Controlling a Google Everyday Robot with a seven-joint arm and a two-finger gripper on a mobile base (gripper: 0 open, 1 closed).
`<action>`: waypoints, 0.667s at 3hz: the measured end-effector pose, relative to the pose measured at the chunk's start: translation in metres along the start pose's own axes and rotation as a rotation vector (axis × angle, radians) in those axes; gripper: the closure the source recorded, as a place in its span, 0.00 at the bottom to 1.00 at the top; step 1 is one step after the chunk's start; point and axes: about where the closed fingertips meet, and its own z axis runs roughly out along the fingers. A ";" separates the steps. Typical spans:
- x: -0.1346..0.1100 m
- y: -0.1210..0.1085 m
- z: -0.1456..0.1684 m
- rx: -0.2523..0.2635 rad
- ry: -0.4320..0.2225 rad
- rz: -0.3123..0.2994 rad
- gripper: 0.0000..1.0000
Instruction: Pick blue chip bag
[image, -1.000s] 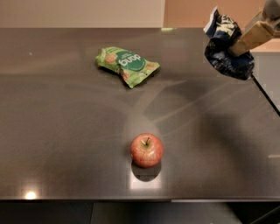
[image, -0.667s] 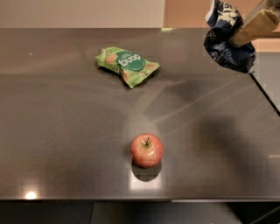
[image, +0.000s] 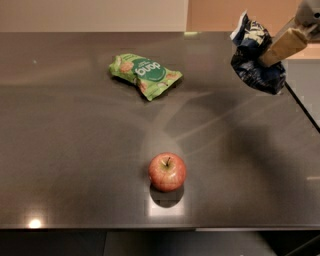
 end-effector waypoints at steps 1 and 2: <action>0.024 -0.009 0.021 -0.044 0.039 0.085 0.17; 0.036 -0.016 0.038 -0.075 0.064 0.122 0.00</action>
Offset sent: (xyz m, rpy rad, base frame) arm -0.0125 -0.0319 -0.0691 -0.0141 0.2986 -0.0426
